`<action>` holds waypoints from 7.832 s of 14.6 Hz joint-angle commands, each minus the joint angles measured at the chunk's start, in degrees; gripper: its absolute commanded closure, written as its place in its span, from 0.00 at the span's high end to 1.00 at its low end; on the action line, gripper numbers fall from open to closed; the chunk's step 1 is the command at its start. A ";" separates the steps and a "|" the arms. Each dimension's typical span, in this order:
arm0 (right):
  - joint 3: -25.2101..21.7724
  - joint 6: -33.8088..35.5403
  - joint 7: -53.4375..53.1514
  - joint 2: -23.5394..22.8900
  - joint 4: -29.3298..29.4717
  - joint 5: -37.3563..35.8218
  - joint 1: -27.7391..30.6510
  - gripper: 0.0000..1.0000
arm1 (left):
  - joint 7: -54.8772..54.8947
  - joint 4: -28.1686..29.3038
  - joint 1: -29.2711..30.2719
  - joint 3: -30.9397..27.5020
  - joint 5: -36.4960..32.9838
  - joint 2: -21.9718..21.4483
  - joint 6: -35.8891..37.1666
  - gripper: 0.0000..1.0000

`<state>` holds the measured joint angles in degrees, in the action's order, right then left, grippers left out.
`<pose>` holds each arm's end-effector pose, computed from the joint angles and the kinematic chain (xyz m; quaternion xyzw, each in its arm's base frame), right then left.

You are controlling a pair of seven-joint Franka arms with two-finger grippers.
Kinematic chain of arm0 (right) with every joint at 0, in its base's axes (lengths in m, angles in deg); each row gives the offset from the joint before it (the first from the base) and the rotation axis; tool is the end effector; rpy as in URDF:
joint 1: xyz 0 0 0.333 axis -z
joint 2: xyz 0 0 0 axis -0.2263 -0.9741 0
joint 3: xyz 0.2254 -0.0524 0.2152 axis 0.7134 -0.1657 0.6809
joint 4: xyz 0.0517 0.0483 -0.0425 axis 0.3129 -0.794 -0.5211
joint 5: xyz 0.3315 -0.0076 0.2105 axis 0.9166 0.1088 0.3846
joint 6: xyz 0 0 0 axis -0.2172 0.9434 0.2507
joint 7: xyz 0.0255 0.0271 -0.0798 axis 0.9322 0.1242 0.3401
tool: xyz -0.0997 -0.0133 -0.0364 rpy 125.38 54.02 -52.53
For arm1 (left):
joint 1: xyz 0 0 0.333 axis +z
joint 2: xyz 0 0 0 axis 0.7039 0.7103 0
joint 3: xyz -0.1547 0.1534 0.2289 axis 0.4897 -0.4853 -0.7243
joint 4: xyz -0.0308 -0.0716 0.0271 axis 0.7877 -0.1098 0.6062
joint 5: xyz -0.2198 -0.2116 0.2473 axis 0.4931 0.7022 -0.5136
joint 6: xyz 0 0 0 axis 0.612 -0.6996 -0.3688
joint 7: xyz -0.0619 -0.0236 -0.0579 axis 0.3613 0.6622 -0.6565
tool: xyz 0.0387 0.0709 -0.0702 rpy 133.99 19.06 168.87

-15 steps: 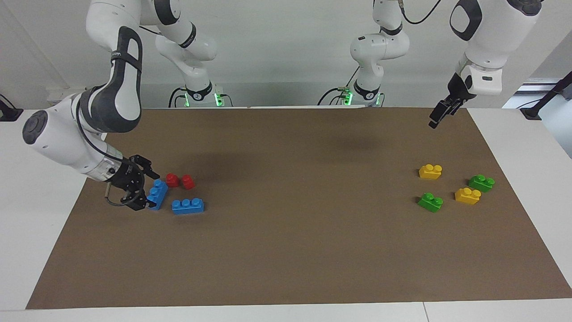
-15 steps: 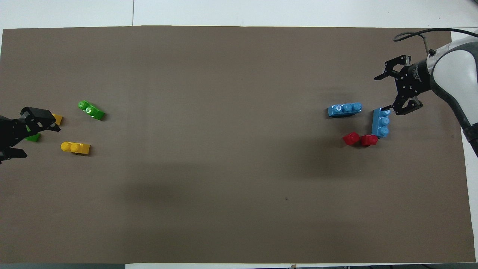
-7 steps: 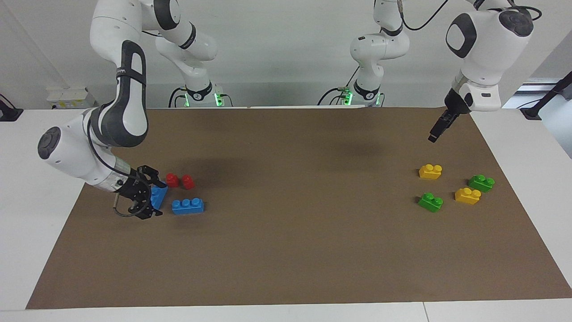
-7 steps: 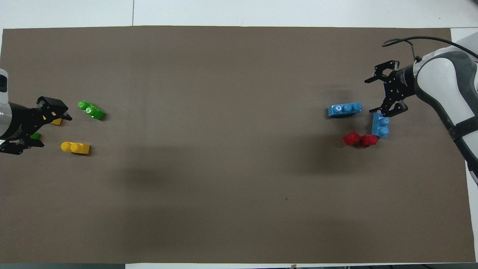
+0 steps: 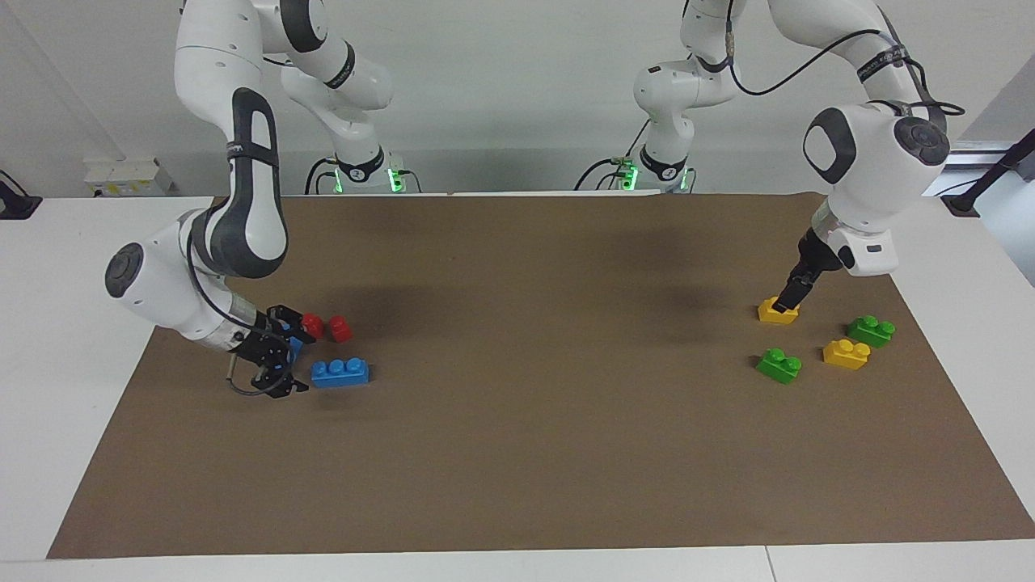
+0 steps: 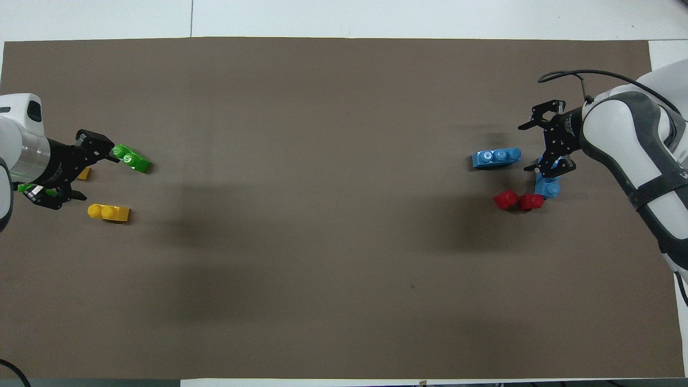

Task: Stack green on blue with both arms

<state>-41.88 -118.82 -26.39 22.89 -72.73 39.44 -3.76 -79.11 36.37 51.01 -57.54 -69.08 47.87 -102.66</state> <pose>0.6463 -0.0491 0.3341 -0.7021 0.6889 0.1442 0.1083 0.5751 0.0220 0.4475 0.9175 0.3975 -0.0110 0.0099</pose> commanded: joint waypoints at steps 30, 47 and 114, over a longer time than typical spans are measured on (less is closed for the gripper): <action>0.39 -13.40 9.02 2.67 -10.92 4.75 -1.15 0.79 | -6.69 -6.74 2.61 0.30 -2.65 19.89 -16.47 1.00; 0.83 -6.21 6.40 2.76 -5.04 6.60 -1.94 0.00 | -3.09 -6.57 2.53 0.30 -2.65 20.42 -17.17 0.00; 1.18 -39.41 -30.09 5.31 -22.08 10.38 -38.33 0.03 | -96.69 1.25 -43.18 0.48 -12.40 11.71 -18.57 0.00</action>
<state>-40.58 -155.79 -56.28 27.97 -92.88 48.73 -42.02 -174.09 37.59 9.08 -56.16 -80.17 58.07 -120.44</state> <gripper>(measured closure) 0.661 0.661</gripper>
